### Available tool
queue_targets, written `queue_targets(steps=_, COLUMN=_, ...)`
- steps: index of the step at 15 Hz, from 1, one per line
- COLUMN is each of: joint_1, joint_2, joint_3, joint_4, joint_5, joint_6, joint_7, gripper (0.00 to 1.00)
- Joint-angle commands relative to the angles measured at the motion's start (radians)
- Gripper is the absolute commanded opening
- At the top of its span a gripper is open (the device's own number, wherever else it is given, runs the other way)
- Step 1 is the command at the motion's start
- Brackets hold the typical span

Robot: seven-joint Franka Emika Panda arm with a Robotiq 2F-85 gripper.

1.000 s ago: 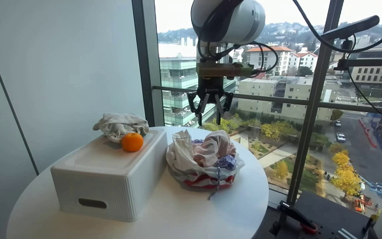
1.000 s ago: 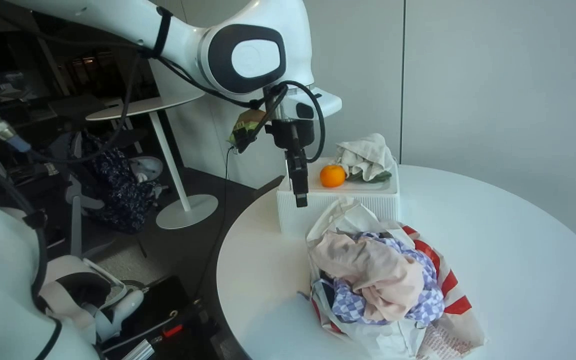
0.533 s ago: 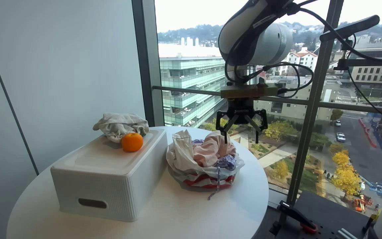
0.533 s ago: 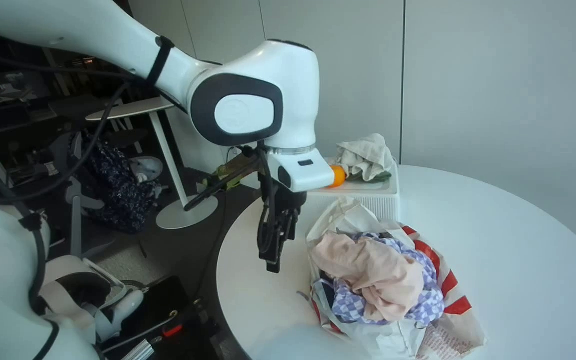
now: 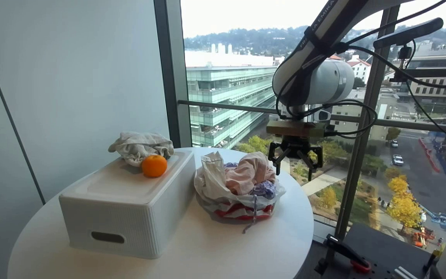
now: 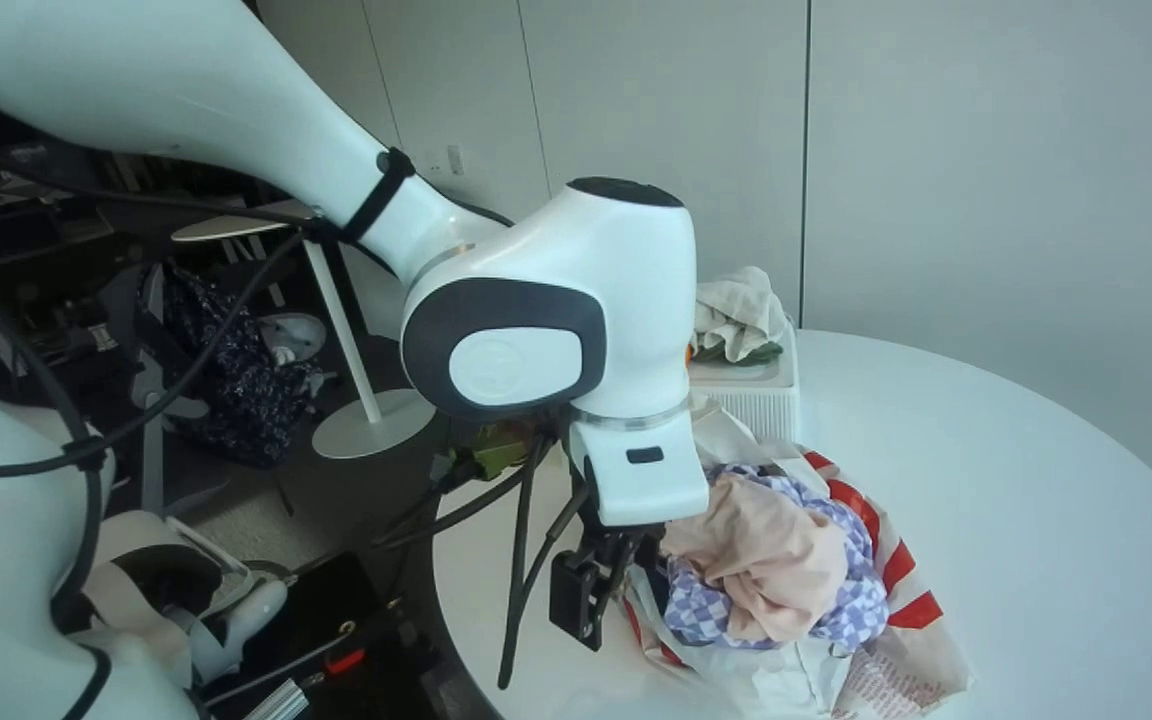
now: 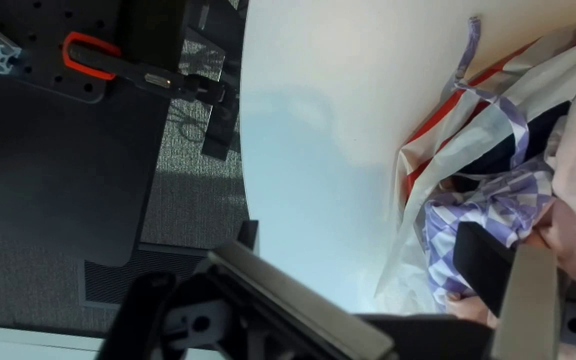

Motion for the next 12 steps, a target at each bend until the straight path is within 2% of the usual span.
queue_targets(steps=1, joint_1=-0.007, joint_2=0.134, joint_3=-0.013, joint_4=0.059, joint_5=-0.083, joint_6=0.074, joint_7=0.137, gripper=1.00)
queue_targets(steps=7, joint_1=0.030, joint_2=0.302, joint_3=-0.094, joint_4=0.129, joint_5=-0.196, joint_6=0.114, joint_7=0.303, gripper=1.00)
queue_targets(steps=12, joint_1=0.101, joint_2=0.394, joint_3=-0.171, joint_4=0.180, joint_5=-0.279, joint_6=0.252, joint_7=0.415, gripper=1.00)
